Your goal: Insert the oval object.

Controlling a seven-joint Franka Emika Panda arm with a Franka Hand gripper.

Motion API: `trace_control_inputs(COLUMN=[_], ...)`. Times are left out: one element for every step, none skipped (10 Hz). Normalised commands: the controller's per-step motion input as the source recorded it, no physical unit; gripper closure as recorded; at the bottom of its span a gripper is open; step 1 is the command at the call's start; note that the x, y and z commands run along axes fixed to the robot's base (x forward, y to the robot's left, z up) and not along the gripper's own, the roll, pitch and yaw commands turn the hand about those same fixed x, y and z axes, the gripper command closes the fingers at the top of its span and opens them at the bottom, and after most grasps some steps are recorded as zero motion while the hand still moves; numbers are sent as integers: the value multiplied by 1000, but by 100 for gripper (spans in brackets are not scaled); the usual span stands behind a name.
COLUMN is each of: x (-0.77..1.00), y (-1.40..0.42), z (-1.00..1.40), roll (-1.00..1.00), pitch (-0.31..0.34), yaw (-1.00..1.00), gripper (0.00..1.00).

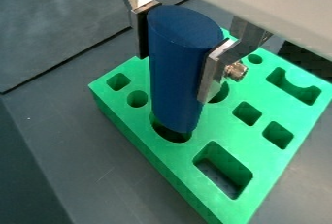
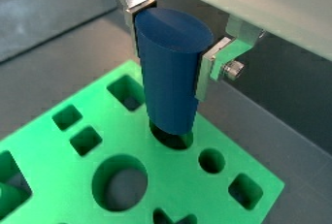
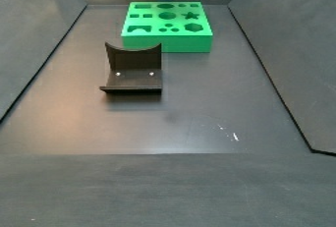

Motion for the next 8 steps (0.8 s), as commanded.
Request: trace_control_inputs(x=[0,0,0,71,140,311,474,506], y=[97,0,0,0,-46,0,-3,-86], z=[-229,-306,-311,-300,-297,-351,-366,-334], roll=[56,34,6,0,0,10,20,0], pitch=[110,66,66,73,71,123,160,123], yaw=[-86,-117,-131,-157,-206,-197,-186,-186], gripper=[100,100,100,100,100,100,100,100])
